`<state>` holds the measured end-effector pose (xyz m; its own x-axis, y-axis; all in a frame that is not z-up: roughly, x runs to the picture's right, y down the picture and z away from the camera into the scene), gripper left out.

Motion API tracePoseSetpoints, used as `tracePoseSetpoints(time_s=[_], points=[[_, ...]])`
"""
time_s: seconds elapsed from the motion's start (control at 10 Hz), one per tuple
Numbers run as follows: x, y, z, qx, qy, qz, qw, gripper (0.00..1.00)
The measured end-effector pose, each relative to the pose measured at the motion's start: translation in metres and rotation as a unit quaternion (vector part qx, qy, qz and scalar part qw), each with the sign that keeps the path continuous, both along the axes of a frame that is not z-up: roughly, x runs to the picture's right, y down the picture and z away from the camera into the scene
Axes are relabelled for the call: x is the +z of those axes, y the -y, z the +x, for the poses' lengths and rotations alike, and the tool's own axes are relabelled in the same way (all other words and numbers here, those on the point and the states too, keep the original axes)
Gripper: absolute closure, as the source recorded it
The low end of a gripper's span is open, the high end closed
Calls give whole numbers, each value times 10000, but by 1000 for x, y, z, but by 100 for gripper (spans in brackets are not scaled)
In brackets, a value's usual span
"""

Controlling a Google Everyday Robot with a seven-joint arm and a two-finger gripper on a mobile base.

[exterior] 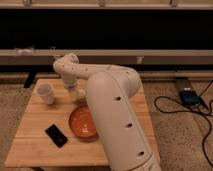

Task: Place the white sponge in the ceramic cup

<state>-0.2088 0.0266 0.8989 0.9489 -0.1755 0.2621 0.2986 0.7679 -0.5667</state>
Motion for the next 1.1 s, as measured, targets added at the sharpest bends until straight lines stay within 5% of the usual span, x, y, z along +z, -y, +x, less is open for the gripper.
tracePoseSetpoints(time_s=[0.3, 0.6, 1.1], points=[[-27, 14, -24, 112, 557, -95, 9983, 81], [-58, 15, -73, 171, 1229, -195, 9921, 81], [-121, 36, -130, -196, 1850, 72, 9825, 81]])
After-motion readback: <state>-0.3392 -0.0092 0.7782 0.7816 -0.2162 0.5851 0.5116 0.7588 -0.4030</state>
